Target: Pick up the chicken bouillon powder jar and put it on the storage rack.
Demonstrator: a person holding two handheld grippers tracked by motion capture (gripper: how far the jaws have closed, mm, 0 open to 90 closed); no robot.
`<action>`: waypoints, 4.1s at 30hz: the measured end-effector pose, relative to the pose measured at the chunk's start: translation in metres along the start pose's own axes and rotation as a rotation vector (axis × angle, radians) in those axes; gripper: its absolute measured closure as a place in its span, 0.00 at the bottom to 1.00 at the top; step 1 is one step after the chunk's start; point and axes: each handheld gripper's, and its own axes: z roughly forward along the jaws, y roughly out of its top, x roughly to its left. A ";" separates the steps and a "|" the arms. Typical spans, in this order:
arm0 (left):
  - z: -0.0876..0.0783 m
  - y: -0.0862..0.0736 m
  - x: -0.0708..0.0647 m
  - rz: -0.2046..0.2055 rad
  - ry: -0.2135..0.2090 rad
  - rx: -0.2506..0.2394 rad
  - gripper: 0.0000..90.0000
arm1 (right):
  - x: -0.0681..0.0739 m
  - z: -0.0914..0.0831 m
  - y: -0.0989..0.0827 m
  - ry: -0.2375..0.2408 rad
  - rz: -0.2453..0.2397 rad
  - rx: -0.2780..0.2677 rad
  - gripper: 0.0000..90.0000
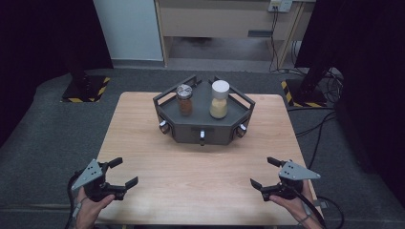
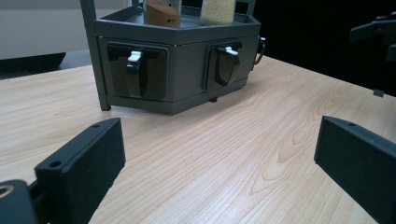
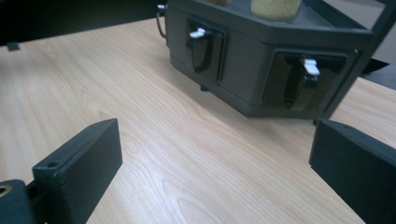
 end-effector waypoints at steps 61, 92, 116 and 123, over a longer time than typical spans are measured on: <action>0.000 0.001 0.001 0.019 -0.015 -0.008 0.01 | 0.014 -0.005 -0.048 -0.108 0.054 -0.059 0.04; -0.002 -0.002 0.004 0.001 0.001 -0.040 0.01 | 0.011 -0.012 -0.055 -0.168 0.115 -0.107 0.04; -0.001 -0.001 0.005 0.008 -0.008 -0.034 0.01 | 0.009 -0.011 -0.055 -0.157 0.108 -0.104 0.04; 0.000 -0.001 0.005 0.009 -0.015 -0.034 0.01 | 0.008 -0.010 -0.054 -0.151 0.107 -0.099 0.04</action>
